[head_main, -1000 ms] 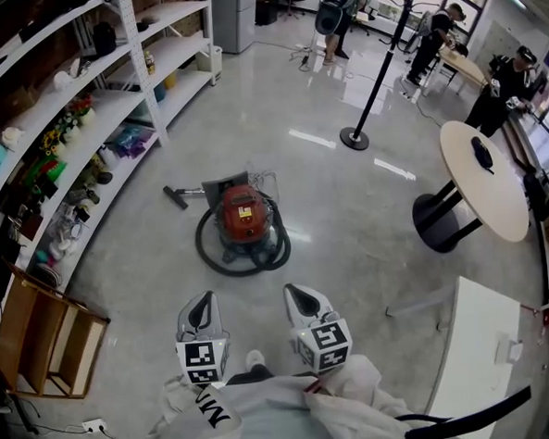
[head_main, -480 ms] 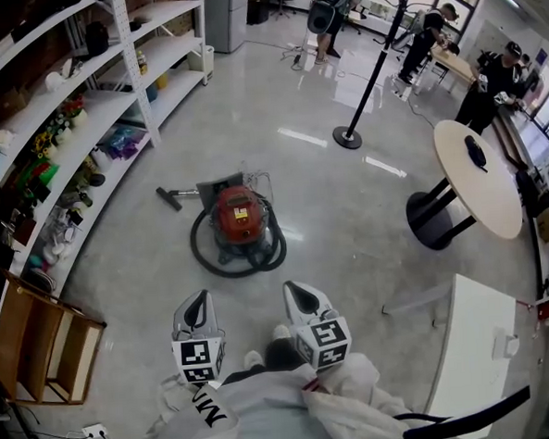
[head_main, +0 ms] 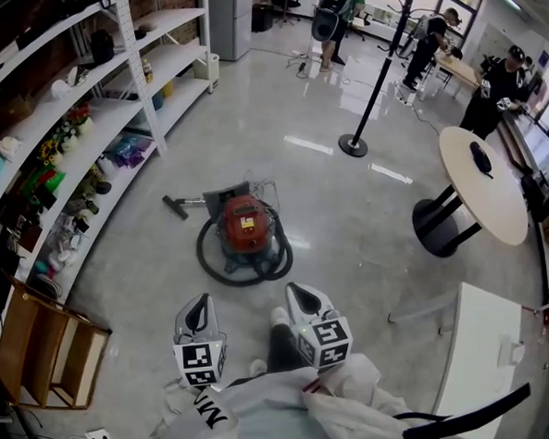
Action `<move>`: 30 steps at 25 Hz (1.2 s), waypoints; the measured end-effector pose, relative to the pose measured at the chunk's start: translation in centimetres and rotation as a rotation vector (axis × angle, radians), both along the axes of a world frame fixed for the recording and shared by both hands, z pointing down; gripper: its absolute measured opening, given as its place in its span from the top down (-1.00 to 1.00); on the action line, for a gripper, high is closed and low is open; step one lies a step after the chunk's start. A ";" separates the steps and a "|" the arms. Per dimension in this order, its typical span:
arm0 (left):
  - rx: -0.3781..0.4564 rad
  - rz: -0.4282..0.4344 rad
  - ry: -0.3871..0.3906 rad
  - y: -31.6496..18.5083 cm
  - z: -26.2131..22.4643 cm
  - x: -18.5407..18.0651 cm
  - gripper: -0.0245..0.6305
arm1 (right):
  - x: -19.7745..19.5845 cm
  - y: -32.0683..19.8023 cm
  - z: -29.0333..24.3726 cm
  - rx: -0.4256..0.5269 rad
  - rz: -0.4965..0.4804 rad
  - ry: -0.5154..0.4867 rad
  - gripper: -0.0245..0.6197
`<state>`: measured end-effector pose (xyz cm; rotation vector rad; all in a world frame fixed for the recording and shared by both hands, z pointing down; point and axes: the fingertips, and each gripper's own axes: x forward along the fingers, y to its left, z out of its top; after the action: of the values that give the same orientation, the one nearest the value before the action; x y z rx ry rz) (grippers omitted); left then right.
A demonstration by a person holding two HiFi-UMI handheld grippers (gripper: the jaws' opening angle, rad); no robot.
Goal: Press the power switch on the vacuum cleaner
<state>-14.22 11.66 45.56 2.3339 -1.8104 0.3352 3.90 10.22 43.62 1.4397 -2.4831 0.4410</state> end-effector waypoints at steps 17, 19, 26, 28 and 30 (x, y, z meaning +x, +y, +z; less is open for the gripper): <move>-0.050 -0.018 0.014 -4.4 0.8 0.8 0.93 | 0.2 -4.8 1.2 -0.056 -0.013 -0.007 0.92; -0.050 -0.017 0.012 -5.4 0.8 1.1 0.93 | 0.6 -6.0 1.2 -0.057 -0.013 -0.006 0.92; -0.033 -0.018 -0.018 -9.8 0.0 1.9 0.93 | 1.1 -10.5 0.7 -0.051 -0.035 -0.012 0.92; -0.033 -0.022 -0.021 -10.9 -0.1 2.3 0.93 | 1.4 -11.7 0.6 -0.053 -0.040 -0.016 0.92; -0.036 -0.025 -0.020 -11.9 -0.2 2.7 0.93 | 1.8 -12.8 0.7 -0.059 -0.044 -0.022 0.92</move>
<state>-11.50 -0.26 45.34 2.2897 -1.8250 0.3859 5.74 -2.58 44.35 1.3626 -2.4913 0.5202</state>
